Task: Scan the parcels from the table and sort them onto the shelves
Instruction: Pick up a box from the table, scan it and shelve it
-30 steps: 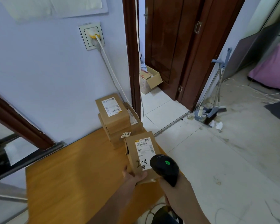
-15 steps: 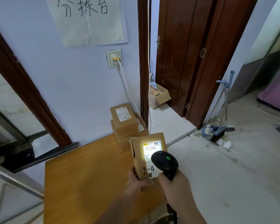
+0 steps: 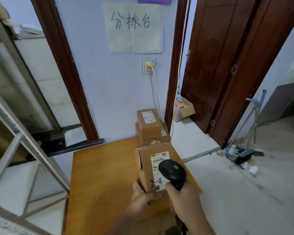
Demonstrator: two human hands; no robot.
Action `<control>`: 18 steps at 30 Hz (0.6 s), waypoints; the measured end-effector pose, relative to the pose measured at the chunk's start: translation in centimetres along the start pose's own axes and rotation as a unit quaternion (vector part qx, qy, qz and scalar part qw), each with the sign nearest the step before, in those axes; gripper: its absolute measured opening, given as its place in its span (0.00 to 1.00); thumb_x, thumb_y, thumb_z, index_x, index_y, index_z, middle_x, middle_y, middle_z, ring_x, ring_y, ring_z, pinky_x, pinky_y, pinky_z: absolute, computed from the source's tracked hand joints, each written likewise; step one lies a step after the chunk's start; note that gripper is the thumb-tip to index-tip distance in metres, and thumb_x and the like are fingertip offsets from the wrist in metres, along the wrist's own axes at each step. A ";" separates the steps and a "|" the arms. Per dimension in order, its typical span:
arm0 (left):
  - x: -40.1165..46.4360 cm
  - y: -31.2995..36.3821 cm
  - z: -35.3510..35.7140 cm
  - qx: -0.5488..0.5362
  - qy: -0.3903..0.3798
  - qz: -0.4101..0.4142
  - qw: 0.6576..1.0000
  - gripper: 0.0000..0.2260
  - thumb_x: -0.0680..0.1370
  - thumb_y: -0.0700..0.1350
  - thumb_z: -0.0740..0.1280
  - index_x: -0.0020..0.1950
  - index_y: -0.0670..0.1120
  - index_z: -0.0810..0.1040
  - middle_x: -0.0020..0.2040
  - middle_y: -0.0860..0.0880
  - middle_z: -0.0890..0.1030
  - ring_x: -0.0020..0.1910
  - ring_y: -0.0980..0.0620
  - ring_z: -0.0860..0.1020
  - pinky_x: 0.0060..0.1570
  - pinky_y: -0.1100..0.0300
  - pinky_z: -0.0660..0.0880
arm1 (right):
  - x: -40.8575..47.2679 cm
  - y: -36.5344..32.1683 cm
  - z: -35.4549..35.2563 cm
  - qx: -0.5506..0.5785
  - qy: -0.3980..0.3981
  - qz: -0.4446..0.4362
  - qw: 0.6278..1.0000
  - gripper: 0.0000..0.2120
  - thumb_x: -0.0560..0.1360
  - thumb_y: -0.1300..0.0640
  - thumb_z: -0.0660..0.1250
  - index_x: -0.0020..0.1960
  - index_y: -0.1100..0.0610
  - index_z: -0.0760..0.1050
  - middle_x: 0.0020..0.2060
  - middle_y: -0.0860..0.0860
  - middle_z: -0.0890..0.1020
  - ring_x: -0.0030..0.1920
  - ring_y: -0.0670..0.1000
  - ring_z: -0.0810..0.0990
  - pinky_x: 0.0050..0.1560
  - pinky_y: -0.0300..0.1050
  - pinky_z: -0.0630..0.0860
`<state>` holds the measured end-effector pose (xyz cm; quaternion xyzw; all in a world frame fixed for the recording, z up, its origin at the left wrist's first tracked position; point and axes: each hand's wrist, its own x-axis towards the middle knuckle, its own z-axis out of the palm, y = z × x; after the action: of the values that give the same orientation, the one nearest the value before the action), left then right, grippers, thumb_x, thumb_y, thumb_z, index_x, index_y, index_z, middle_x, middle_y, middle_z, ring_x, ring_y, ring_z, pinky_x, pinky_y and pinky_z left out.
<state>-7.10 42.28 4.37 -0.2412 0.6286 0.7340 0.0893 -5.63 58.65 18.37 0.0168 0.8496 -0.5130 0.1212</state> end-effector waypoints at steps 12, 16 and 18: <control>-7.4 -1.6 -9.2 -0.057 0.069 0.041 0.995 0.57 0.53 0.42 0.86 0.76 0.55 0.59 0.63 0.49 0.83 0.62 0.47 0.81 0.61 0.46 0.81 | -5.8 -1.9 7.9 -0.061 -0.103 -0.059 0.991 0.13 0.79 0.52 0.67 0.39 0.59 0.77 0.25 0.52 0.75 0.26 0.48 0.76 0.32 0.44 0.73; -11.5 -3.7 -14.1 -0.079 0.102 0.044 0.991 0.52 0.56 0.41 0.87 0.75 0.54 0.65 0.60 0.51 0.86 0.61 0.48 0.83 0.60 0.46 0.82 | -9.4 -2.6 12.0 -0.071 -0.141 -0.074 0.985 0.14 0.78 0.50 0.67 0.37 0.56 0.74 0.22 0.47 0.74 0.26 0.47 0.76 0.34 0.41 0.74; -14.0 -4.6 -16.4 -0.093 0.108 0.054 0.988 0.47 0.59 0.41 0.85 0.73 0.56 0.67 0.58 0.51 0.87 0.60 0.47 0.84 0.60 0.46 0.82 | -11.2 -3.1 14.2 -0.079 -0.169 -0.088 0.978 0.14 0.78 0.51 0.68 0.36 0.55 0.74 0.21 0.46 0.74 0.27 0.46 0.77 0.35 0.40 0.74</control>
<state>11.04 29.71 5.37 -0.2921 0.5757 0.7626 -0.0413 7.40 45.78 17.24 -0.1544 0.8527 -0.4485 0.2189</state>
